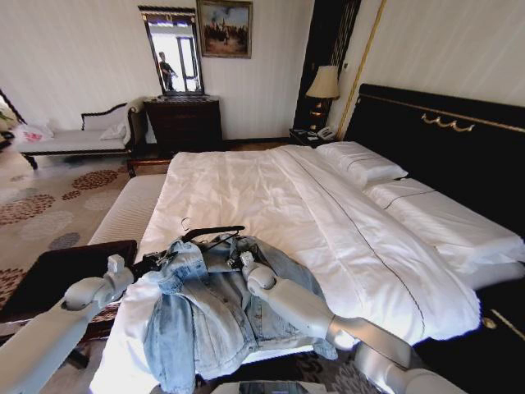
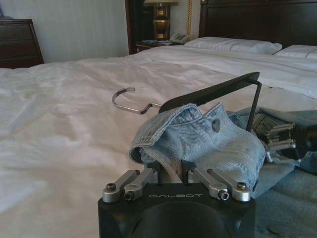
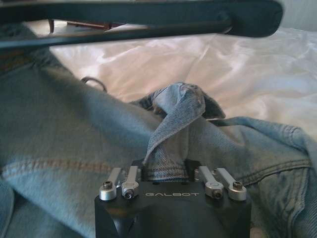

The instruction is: Pick up the clothes from the bed and hang them on the clothes hanger.

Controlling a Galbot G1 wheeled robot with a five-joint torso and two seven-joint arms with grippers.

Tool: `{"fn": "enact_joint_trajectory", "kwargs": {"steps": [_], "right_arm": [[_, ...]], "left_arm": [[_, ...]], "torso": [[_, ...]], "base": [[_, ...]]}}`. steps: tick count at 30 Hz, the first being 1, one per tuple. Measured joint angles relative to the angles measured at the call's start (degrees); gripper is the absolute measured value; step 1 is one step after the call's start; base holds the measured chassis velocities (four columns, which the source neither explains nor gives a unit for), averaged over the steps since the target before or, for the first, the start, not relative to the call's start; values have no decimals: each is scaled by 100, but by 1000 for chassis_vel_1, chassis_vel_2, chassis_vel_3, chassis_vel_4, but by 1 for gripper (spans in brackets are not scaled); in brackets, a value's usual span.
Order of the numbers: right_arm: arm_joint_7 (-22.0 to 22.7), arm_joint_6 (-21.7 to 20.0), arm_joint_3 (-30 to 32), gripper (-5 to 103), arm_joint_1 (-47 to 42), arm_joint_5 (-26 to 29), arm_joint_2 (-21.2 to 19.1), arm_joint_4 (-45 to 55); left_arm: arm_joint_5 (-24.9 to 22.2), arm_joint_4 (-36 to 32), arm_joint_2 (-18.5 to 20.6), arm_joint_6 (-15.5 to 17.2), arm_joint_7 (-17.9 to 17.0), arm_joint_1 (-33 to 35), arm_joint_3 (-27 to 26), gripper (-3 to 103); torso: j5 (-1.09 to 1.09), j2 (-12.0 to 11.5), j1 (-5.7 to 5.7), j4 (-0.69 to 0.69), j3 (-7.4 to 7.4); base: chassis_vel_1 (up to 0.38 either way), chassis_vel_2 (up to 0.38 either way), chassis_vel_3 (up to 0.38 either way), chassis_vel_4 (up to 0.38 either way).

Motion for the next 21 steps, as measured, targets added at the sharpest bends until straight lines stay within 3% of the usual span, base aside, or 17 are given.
{"fn": "enact_joint_trajectory", "kwargs": {"steps": [3, 4, 8, 14, 21], "right_arm": [[28, -2, 48, 29, 36, 87, -18, 44], [28, -2, 48, 29, 36, 87, -18, 44], [33, -27, 151, 12, 64, 143, -19, 71], [-30, -77, 454, 8, 163, 153, 39, -100], [-149, -203, 673, 8, 448, 173, 44, -259]], "left_arm": [[36, -7, 0, -13, 0, 38, -29, 21], [36, -7, 0, -13, 0, 38, -29, 21], [72, -17, 1, -44, 2, 101, -82, 21], [80, -49, 47, -135, -10, 232, -183, 21], [15, -223, 118, -39, -261, 360, -234, 21]], "torso": [[0, 0, 0, 0, 0], [0, 0, 0, 0, 0], [0, 0, 0, 0, 0], [0, 0, 0, 0, 0], [1, 0, 0, 0, 0]], "base": [[0, 0, 0, 0], [0, 0, 0, 0], [0, 0, 0, 0], [0, 0, 0, 0], [0, 0, 0, 0]]}}
